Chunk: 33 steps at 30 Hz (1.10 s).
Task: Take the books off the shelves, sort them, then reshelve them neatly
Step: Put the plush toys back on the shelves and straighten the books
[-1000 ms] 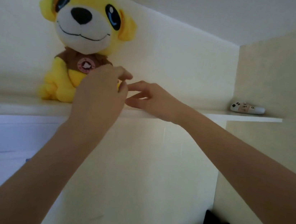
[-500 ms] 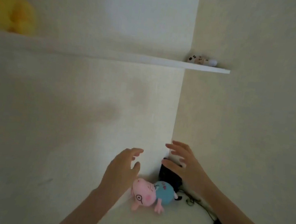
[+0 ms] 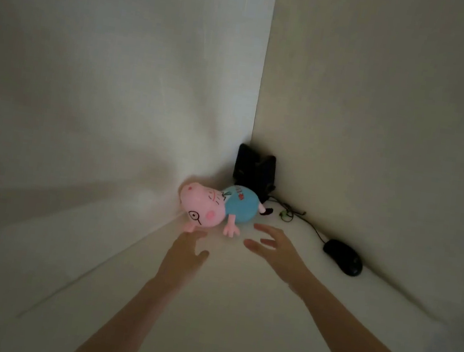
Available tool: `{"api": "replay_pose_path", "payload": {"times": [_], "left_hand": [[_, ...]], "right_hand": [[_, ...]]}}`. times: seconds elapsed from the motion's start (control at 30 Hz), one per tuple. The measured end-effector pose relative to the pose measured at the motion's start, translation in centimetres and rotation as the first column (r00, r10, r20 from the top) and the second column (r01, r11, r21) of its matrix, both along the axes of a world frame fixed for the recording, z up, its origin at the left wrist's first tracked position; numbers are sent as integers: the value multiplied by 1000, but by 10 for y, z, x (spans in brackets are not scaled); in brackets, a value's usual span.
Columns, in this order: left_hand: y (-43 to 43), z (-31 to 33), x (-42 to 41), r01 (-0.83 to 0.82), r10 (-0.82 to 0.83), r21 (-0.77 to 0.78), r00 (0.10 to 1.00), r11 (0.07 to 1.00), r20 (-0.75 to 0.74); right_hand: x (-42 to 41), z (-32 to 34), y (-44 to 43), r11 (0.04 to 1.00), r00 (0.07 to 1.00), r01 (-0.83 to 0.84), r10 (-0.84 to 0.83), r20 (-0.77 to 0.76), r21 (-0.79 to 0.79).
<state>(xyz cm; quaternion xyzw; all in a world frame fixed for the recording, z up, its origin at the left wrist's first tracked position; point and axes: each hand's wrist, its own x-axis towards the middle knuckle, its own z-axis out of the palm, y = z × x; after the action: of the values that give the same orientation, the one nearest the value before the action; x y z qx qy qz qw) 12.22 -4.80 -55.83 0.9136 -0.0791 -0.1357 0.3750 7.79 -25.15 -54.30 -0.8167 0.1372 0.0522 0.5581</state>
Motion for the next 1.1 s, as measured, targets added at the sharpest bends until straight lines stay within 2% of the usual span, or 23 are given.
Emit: {"api": "replay_pose_path", "payload": {"times": [0.13, 0.17, 0.23, 0.3, 0.43, 0.53, 0.6, 0.7, 0.73, 0.8, 0.87, 0.97, 1.03, 1.1], "left_hand": [[-7, -35, 35, -57, 55, 29, 997, 998, 50], [-10, -42, 47, -102, 102, -13, 995, 995, 8], [-17, -54, 69, -262, 236, -143, 956, 955, -173], [-23, -68, 87, -405, 326, -228, 891, 886, -315], [-31, -96, 106, -469, 340, -350, 865, 811, -369], [-36, -103, 109, -486, 306, -435, 854, 758, -421], [-35, -108, 108, -507, 309, -458, 843, 730, -440], [-33, -109, 104, -510, 252, -502, 832, 698, -494], [-33, -106, 101, -479, 207, -506, 840, 718, -502], [-32, -104, 93, -418, 136, -510, 855, 752, -500], [-31, -101, 82, -420, 135, -554, 866, 719, -481], [-24, -96, 56, -471, 123, -580, 835, 665, -537], [-21, -97, 35, -465, 106, -556, 824, 689, -557], [-22, -92, 11, -492, 201, -438, 805, 753, -559]], "right_hand": [[26, -44, -5, 997, 997, 47, -43, -69, 62], [34, -54, -8, 997, 997, 55, -52, -56, 54], [52, -70, -13, 999, 999, 50, -50, -13, -13], [74, -86, -21, 982, 999, -18, 25, 36, -190], [130, -115, -37, 864, 984, -131, 171, 40, -487], [166, -121, -39, 677, 956, -191, 294, 23, -710], [183, -118, -33, 600, 951, -183, 308, 14, -779], [183, -115, -24, 563, 959, -134, 280, 35, -816], [177, -115, -22, 565, 959, -124, 280, 48, -815], [157, -116, -18, 638, 960, -123, 270, 71, -760], [133, -113, -15, 720, 964, -145, 256, 66, -679], [86, -115, 5, 816, 983, -124, 180, 45, -564], [48, -123, 30, 809, 991, -7, 85, 105, -587], [12, -131, 55, 794, 985, 80, 32, 172, -602]]}}
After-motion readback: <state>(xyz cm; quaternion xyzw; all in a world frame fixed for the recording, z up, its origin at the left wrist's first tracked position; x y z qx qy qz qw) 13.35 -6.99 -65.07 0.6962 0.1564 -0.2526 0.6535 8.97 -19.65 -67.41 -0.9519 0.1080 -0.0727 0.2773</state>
